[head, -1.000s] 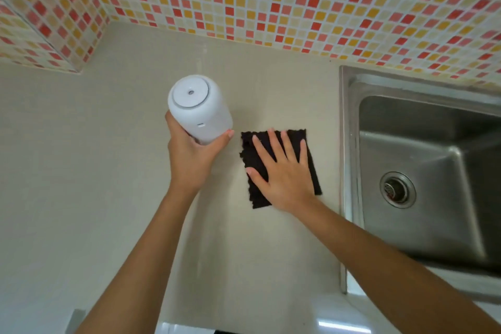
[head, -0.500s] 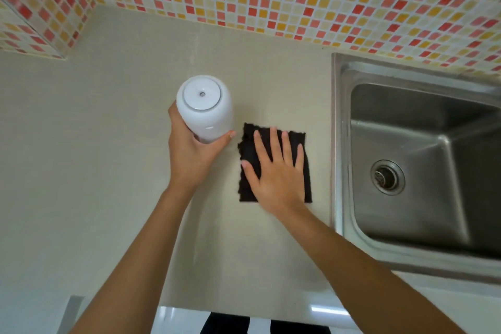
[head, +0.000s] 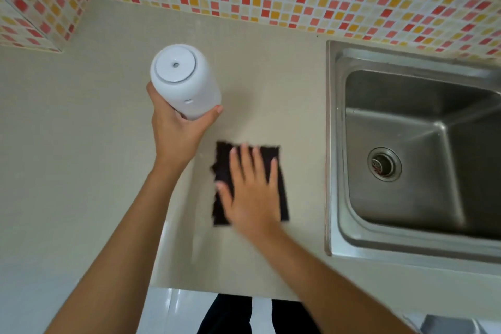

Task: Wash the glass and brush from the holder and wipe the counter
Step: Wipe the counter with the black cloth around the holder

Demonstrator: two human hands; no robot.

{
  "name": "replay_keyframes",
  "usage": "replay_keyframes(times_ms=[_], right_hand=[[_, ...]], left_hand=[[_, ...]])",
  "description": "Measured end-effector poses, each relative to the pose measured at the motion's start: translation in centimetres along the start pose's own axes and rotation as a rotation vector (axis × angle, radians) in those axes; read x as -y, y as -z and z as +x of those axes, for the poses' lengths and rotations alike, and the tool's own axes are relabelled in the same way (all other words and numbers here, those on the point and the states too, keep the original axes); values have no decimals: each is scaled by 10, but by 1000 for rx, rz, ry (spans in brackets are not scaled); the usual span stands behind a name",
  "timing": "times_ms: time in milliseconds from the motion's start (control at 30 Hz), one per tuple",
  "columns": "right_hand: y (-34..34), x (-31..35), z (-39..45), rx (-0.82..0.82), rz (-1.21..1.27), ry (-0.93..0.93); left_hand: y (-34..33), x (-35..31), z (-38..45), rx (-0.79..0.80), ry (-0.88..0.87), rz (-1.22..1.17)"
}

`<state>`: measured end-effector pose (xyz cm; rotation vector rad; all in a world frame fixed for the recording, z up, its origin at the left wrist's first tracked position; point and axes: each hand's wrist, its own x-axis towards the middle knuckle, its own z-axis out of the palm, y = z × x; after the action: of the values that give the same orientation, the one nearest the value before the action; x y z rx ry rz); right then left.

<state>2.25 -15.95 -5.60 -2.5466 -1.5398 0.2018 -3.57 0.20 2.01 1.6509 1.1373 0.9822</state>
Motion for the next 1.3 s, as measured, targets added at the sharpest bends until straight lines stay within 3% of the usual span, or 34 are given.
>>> replay_keyframes(times_ms=[100,200,333,433,500,600,667,800,900,1000,1100,1200,1300], right_hand=[[-3,28,-38,85,2,139],[3,7,-1,61,0,198],[16,-55,82,25,-59,-103],[15,-57,75,-13,-29,-202],[13,-38,30,-44,-10,-226],[10,-19,-34,34,-26,-55],[12,-38,-12,35,-22,-2],[26,-96,92,28,-56,-233],[25,-103,94,8,-62,-291],[18,-59,18,-14,-33,-163],[10,-5,-51,115,-11,83],[6,2,-16,103,-2,183],[11,-16,74,71,-3,85]], left_hand=[[0,1,2,5,-12,12],[-1,3,2,0,-36,23],[-4,1,-5,25,-56,46],[-12,0,-10,58,-44,49],[-19,0,-11,62,-35,38],[-25,1,-11,77,-27,38],[-26,1,-9,87,-22,53],[-23,3,-9,107,-22,56],[-17,5,-9,101,-23,48],[-9,3,-4,79,-21,47],[-7,-1,5,65,-33,42],[-7,-8,13,50,-50,39],[-7,-11,16,15,-63,16]])
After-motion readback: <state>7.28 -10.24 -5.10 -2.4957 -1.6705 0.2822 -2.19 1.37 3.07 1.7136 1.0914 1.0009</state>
